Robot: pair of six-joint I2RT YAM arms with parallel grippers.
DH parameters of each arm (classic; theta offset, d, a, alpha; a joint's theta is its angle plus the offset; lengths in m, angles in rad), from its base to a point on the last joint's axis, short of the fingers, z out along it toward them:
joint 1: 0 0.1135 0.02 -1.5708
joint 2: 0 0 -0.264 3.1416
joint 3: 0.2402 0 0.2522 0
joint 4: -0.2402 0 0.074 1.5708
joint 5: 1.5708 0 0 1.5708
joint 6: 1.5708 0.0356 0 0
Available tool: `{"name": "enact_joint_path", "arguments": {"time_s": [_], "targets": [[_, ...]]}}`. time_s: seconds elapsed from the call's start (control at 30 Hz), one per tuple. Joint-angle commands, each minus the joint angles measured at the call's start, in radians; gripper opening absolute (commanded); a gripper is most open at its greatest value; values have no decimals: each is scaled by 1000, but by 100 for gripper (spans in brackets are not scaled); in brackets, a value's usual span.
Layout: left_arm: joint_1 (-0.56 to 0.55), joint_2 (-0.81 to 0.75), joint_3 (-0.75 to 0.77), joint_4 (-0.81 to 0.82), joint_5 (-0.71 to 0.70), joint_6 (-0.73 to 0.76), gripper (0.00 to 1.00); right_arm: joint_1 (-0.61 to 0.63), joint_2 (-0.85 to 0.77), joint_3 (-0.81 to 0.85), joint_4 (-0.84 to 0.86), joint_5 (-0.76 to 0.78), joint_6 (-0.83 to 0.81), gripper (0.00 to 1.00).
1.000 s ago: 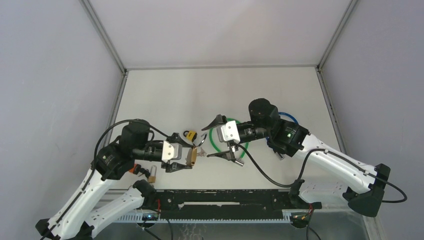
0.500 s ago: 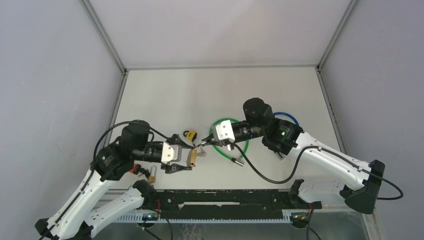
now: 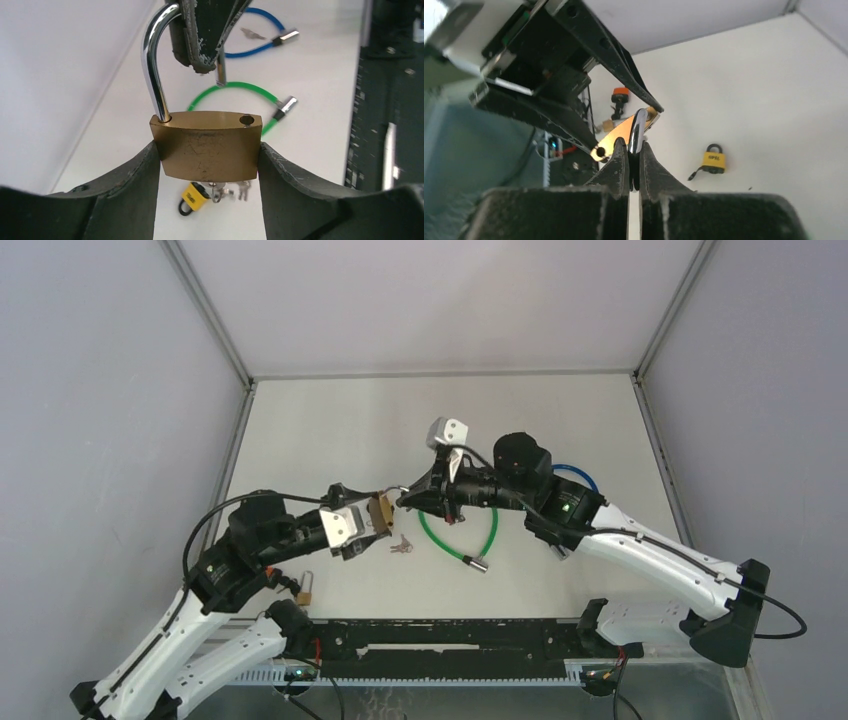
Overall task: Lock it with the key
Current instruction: Lock the lock.
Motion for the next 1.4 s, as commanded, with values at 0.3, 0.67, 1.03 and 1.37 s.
{"name": "enact_joint_path", "arguments": {"time_s": [0.3, 0.67, 1.03, 1.37], "targets": [[2, 36, -11, 409, -110, -83, 0, 116, -9, 131, 134, -14, 307, 57], [0, 19, 45, 507, 92, -367, 0, 76, -197, 150, 22, -6, 78, 99], [0, 17, 59, 757, 222, -520, 0, -90, -167, 2, 208, 98, 620, 93], [-6, 16, 45, 769, 157, -292, 0, -36, -160, -6, 224, 138, 793, 94]]}}
